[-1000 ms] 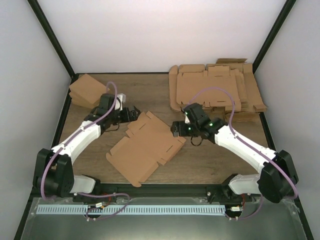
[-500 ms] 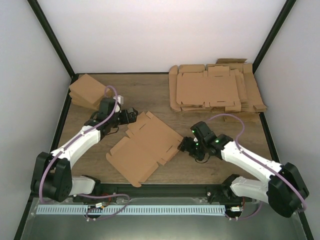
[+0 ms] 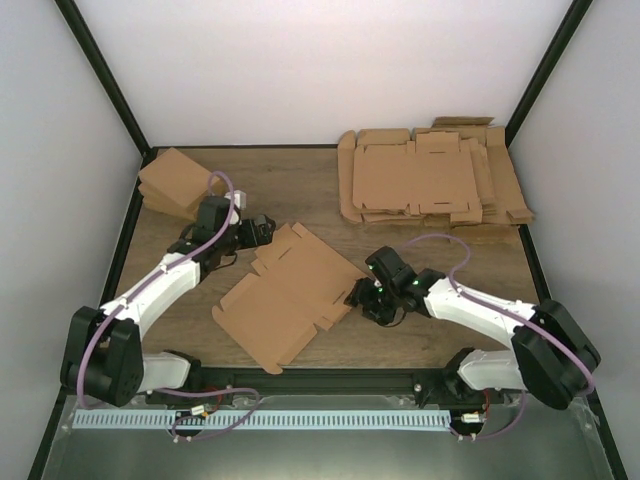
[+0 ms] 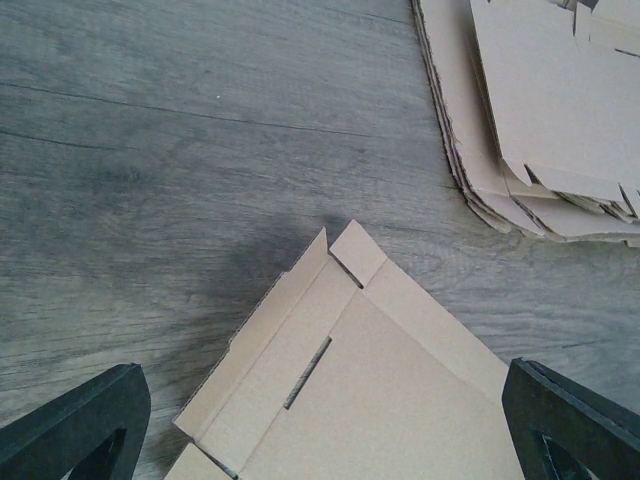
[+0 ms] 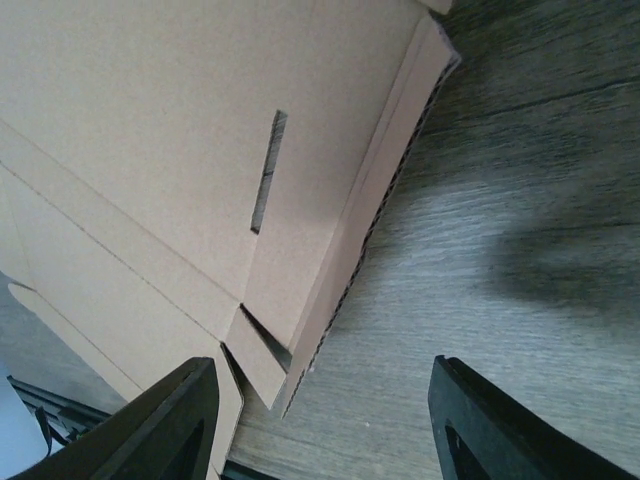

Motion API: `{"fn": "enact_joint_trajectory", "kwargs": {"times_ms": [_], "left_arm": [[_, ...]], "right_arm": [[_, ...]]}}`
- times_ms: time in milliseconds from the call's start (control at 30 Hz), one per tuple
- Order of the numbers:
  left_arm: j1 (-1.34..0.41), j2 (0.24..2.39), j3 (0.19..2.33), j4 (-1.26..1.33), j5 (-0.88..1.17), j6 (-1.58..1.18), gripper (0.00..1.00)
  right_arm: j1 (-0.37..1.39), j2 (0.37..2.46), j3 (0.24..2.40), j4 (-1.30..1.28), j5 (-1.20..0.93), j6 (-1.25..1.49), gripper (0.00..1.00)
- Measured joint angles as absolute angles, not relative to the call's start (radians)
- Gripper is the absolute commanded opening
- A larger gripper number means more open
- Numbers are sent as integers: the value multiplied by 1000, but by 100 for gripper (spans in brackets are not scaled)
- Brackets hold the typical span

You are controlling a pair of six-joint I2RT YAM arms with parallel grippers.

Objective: Fold the paper box

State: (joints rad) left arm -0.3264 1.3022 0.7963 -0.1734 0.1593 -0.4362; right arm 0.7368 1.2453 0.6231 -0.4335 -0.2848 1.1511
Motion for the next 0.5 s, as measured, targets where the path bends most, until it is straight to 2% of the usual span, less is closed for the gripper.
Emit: {"fn": "enact_joint_trajectory", "kwargs": {"times_ms": [133,267,367,500], "left_arm": [[-326,1289,791,-173,159,-436,99],[-326,1287,790,-173,159,-436,99],[-326,1286,789,-173,158,-436,99],[-326,1282,789,-173,158,-436,99]], "right_arm": [[737,1291,617,-392,-284,1178,58],[737,1350,617,-351,-284,1188,47],[737,1391,617,-335,-282,1187,34],[738,1408,618,-326,-272,1175,9]]}}
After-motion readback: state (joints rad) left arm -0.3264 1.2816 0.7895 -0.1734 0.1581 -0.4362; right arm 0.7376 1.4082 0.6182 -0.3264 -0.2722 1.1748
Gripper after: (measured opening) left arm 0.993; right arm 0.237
